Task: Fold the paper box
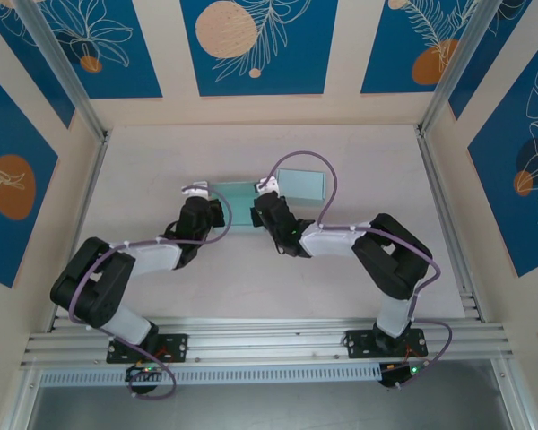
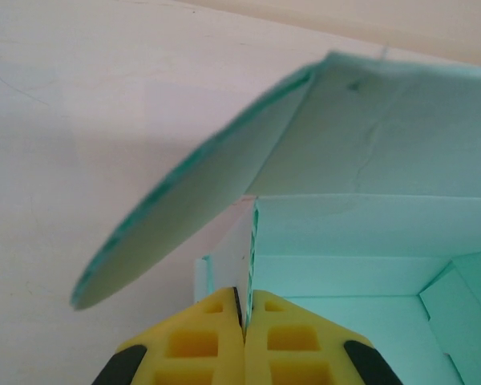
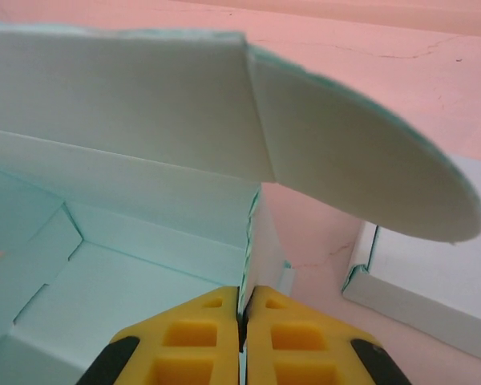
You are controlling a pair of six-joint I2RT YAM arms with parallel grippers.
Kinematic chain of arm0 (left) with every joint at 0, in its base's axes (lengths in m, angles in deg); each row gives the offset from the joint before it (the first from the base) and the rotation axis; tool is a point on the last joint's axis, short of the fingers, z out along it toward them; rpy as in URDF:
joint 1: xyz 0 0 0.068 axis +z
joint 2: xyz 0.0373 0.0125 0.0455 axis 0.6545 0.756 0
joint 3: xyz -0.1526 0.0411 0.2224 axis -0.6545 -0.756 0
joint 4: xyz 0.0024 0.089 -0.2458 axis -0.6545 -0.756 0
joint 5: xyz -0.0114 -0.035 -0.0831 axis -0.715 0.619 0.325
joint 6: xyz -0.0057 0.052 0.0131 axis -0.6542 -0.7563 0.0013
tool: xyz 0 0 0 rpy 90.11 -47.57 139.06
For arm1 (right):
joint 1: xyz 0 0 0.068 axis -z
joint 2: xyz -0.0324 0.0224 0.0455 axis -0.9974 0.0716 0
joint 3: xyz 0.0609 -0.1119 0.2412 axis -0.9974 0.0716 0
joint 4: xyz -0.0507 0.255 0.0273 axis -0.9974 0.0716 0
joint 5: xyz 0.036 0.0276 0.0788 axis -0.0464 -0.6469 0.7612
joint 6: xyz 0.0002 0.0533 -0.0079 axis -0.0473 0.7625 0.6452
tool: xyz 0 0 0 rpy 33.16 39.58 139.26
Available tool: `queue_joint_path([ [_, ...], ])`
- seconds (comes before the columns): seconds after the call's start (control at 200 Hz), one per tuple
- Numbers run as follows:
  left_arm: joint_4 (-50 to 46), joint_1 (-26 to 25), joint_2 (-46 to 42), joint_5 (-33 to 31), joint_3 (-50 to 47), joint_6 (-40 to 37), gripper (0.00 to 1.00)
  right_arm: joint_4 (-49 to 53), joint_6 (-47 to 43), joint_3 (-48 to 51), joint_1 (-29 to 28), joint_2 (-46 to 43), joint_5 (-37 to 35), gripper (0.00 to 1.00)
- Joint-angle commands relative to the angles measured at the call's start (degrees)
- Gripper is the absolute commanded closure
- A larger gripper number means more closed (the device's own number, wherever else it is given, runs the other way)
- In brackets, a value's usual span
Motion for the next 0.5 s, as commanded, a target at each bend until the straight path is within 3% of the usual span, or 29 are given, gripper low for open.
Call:
queue_joint_path([
  [0.0,0.07,-3.43,0.54,6.90,-1.59,1.80,1.00,-5.53,2.36,0.85,-3.97,1.66,5.06,0.92],
  [0.495,-0.40,-3.59,-2.08,6.51,-8.49,1.20,1.00,-10.77,2.27,10.27,-6.22,1.24,1.37,0.91],
])
